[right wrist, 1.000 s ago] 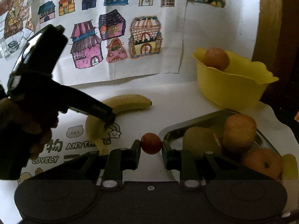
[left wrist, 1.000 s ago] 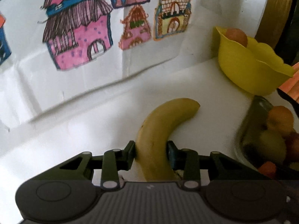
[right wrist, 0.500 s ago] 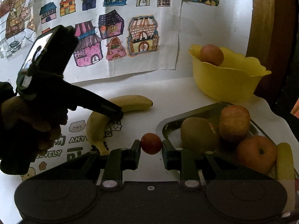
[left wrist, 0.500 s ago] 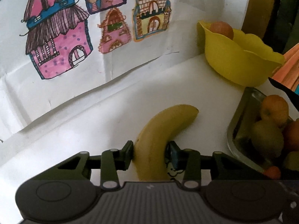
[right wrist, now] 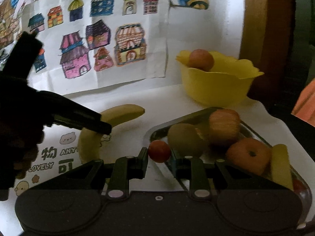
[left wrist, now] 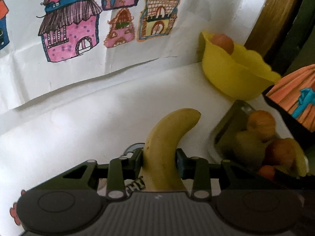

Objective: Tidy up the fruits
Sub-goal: 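Carry the tomato with the right tool while the left tool carries the banana to the tray, then release the tomato onto the tray with the right tool while the left tool releases the banana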

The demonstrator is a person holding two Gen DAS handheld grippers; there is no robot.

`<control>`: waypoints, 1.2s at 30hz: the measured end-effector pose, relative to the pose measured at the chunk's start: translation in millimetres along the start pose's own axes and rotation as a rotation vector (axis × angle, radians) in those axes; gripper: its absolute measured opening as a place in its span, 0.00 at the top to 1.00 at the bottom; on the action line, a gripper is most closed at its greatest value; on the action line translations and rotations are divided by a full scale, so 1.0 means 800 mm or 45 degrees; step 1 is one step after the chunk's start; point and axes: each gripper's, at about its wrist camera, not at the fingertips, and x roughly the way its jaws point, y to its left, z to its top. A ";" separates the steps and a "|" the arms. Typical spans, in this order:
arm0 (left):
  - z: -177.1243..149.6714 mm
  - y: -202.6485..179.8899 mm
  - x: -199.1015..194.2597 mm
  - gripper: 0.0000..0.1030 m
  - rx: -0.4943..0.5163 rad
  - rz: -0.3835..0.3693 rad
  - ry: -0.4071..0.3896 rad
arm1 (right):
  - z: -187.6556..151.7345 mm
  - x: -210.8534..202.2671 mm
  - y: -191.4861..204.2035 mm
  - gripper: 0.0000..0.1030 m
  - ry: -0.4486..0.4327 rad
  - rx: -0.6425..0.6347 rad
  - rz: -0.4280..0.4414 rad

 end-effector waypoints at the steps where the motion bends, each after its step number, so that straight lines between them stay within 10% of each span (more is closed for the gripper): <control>1: 0.001 -0.003 -0.006 0.62 -0.006 -0.014 -0.005 | 0.000 -0.004 -0.003 0.75 -0.010 0.013 -0.014; 20: 0.036 -0.147 -0.021 0.62 0.152 -0.301 -0.154 | -0.029 -0.075 -0.091 0.75 -0.069 0.208 -0.326; 36: 0.015 -0.223 0.028 0.62 0.333 -0.331 -0.108 | -0.061 -0.074 -0.109 0.74 0.018 0.316 -0.329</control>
